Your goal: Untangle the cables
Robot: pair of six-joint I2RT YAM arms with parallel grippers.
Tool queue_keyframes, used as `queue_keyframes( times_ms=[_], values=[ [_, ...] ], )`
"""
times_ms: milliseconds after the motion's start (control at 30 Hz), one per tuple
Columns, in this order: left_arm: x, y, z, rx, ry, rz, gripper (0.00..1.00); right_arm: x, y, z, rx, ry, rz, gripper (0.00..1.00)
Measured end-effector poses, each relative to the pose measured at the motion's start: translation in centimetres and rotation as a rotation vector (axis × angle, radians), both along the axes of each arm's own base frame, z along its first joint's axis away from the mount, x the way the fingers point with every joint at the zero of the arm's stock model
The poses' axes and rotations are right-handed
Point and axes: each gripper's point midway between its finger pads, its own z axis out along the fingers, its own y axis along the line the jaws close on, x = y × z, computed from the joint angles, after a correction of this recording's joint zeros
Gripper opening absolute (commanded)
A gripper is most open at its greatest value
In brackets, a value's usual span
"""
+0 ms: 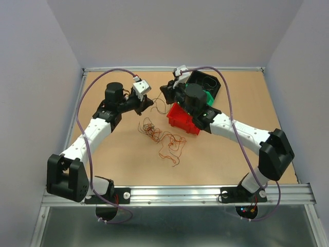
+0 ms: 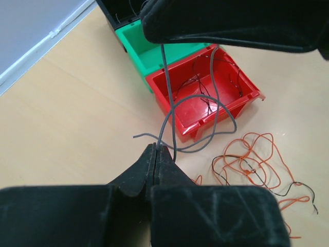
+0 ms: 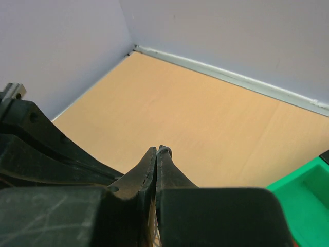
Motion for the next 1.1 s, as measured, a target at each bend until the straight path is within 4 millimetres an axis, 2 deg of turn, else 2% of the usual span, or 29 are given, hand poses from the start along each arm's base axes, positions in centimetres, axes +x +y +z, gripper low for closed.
queue_keyframes(
  times_ms=[133, 233, 300, 467, 600, 667, 800, 967, 1033, 1067, 1100],
  values=[
    [0.1, 0.6, -0.7, 0.040, -0.033, 0.018, 0.07, -0.8, -0.6, -1.1, -0.031, 0.049, 0.055, 0.01],
    [-0.3, 1.0, -0.7, 0.057, -0.066, 0.017, 0.09, -2.2, -1.0, -0.7, -0.032, 0.064, 0.122, 0.01],
    [-0.6, 1.1, -0.5, 0.065, -0.090, 0.012, 0.11, -3.1, -0.7, -0.3, -0.027, 0.065, 0.180, 0.07],
    [-1.2, 1.2, 0.1, 0.081, -0.139, -0.010, 0.14, -4.4, -0.1, -0.5, -0.045, 0.073, 0.296, 0.07],
    [-1.8, 0.5, -0.3, 0.099, -0.149, -0.041, 0.14, -5.0, 0.2, -1.0, -0.061, 0.080, 0.345, 0.13],
    [-2.0, 0.1, -0.4, 0.105, -0.155, -0.056, 0.14, -5.1, 0.6, -1.6, -0.069, 0.088, 0.369, 0.16],
    [-2.4, -0.5, -0.5, 0.120, -0.164, -0.072, 0.14, -5.3, 1.4, -3.5, -0.095, 0.124, 0.414, 0.32],
    [-2.4, -0.7, -0.7, 0.132, -0.173, -0.071, 0.14, -5.4, 1.9, -7.0, -0.148, 0.203, 0.444, 0.36],
    [-2.4, -0.6, -0.8, 0.136, -0.173, -0.067, 0.14, -5.5, 2.0, -7.7, -0.158, 0.217, 0.455, 0.36],
    [-2.4, -0.6, -0.9, 0.139, -0.172, -0.065, 0.14, -5.6, 2.0, -8.0, -0.162, 0.225, 0.461, 0.35],
    [-2.4, -0.6, -0.9, 0.140, -0.171, -0.064, 0.14, -5.7, 2.1, -8.2, -0.166, 0.232, 0.467, 0.30]
  ],
)
